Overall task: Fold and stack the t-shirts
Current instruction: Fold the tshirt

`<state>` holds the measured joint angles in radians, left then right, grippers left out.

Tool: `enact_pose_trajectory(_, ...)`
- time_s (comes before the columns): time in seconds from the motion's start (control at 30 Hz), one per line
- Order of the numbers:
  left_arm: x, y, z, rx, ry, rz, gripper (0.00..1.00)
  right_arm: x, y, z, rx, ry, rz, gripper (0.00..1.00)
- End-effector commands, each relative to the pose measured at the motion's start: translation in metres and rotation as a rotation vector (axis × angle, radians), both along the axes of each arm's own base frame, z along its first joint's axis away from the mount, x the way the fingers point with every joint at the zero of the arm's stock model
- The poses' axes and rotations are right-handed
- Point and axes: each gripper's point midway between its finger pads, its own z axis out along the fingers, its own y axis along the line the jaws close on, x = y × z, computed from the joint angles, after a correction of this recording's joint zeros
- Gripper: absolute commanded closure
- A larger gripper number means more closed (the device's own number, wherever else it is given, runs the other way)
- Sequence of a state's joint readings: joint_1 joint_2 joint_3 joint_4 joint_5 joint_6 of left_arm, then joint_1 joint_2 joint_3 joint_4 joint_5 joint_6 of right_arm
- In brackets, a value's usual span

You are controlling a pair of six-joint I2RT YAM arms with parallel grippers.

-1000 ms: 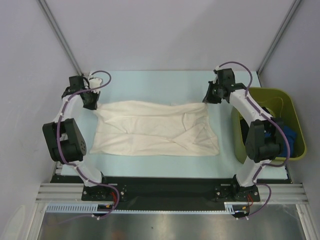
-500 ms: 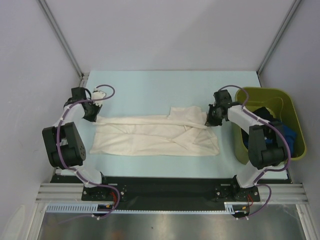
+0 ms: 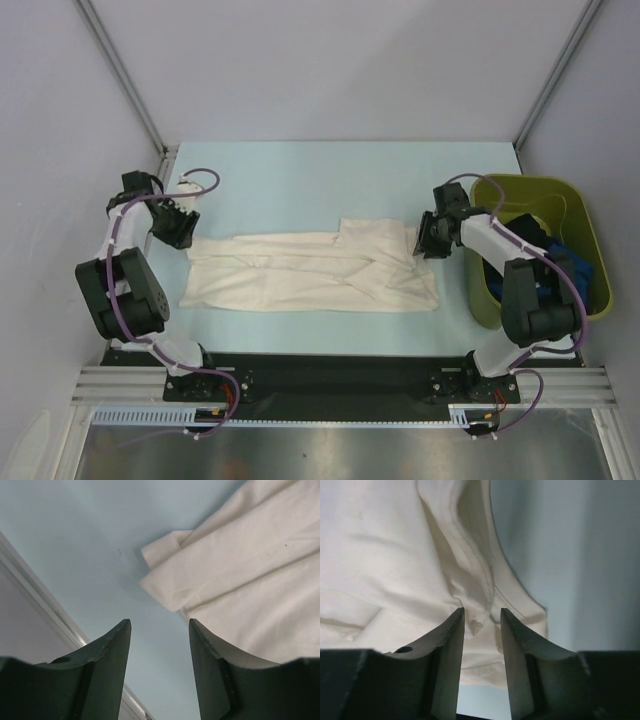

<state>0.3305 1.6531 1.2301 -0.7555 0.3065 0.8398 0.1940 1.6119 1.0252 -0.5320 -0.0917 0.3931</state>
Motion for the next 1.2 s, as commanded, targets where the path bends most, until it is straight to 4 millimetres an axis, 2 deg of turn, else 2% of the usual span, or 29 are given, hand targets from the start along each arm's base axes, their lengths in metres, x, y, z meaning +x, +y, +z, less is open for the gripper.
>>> enact_pose_trajectory(0.0,0.011,-0.007,0.036,-0.02,-0.082,-0.084,0.44,0.032,0.0,0.055,-0.012,-0.175,0.007,0.64)
enact_pose_trajectory(0.07,0.016,-0.004,0.029,0.007,-0.079,-0.058,0.44,0.044,0.011,0.067,0.01,-0.217,0.033,0.73)
enact_pose_trajectory(0.1,0.022,-0.01,0.027,0.029,-0.085,-0.081,0.44,0.05,0.017,0.065,0.019,-0.223,0.045,0.75)
enact_pose_trajectory(0.17,0.022,-0.015,0.016,0.072,-0.055,-0.122,0.44,0.06,0.027,0.068,0.053,-0.225,0.066,0.75)
enact_pose_trajectory(0.2,0.026,-0.026,0.015,0.081,-0.065,-0.16,0.44,0.061,0.029,0.054,0.052,-0.182,0.072,0.73)
enact_pose_trajectory(0.27,0.031,-0.034,0.01,0.083,-0.069,-0.197,0.44,0.068,0.03,0.052,0.049,-0.171,0.079,0.71)
enact_pose_trajectory(0.37,0.043,-0.03,0.001,0.094,-0.048,-0.2,0.44,0.07,0.036,0.035,0.058,-0.122,0.099,0.68)
enact_pose_trajectory(0.47,0.043,-0.025,-0.007,0.108,0.002,-0.202,0.45,0.067,0.039,0.024,0.062,-0.084,0.1,0.66)
enact_pose_trajectory(0.67,0.023,-0.026,-0.03,0.107,0.077,-0.235,0.46,0.059,0.042,0.01,0.077,-0.044,0.105,0.67)
enact_pose_trajectory(0.8,0.019,-0.025,-0.03,0.119,0.069,-0.244,0.47,0.058,0.041,0.004,0.066,-0.033,0.107,0.68)
enact_pose_trajectory(0.9,0.019,-0.025,-0.026,0.117,0.063,-0.25,0.52,0.059,0.041,0.0,0.061,-0.02,0.117,0.8)
enact_pose_trajectory(0.93,0.02,-0.025,-0.025,0.115,0.061,-0.254,0.54,0.059,0.04,-0.001,0.057,-0.018,0.115,0.82)
enact_pose_trajectory(0.97,0.02,-0.026,-0.025,0.112,0.062,-0.256,0.54,0.057,0.036,-0.003,0.039,-0.006,0.109,0.79)
enact_pose_trajectory(1.0,0.019,-0.026,-0.025,0.109,0.066,-0.256,0.54,0.056,0.033,-0.004,0.029,-0.001,0.103,0.7)
enact_pose_trajectory(1.03,0.019,-0.026,-0.025,0.107,0.07,-0.259,0.54,0.056,0.03,-0.005,0.018,0.0,0.098,0.68)
enact_pose_trajectory(1.17,0.024,-0.021,-0.029,0.132,0.069,-0.255,0.54,0.052,0.024,-0.005,0.011,-0.002,0.096,0.66)
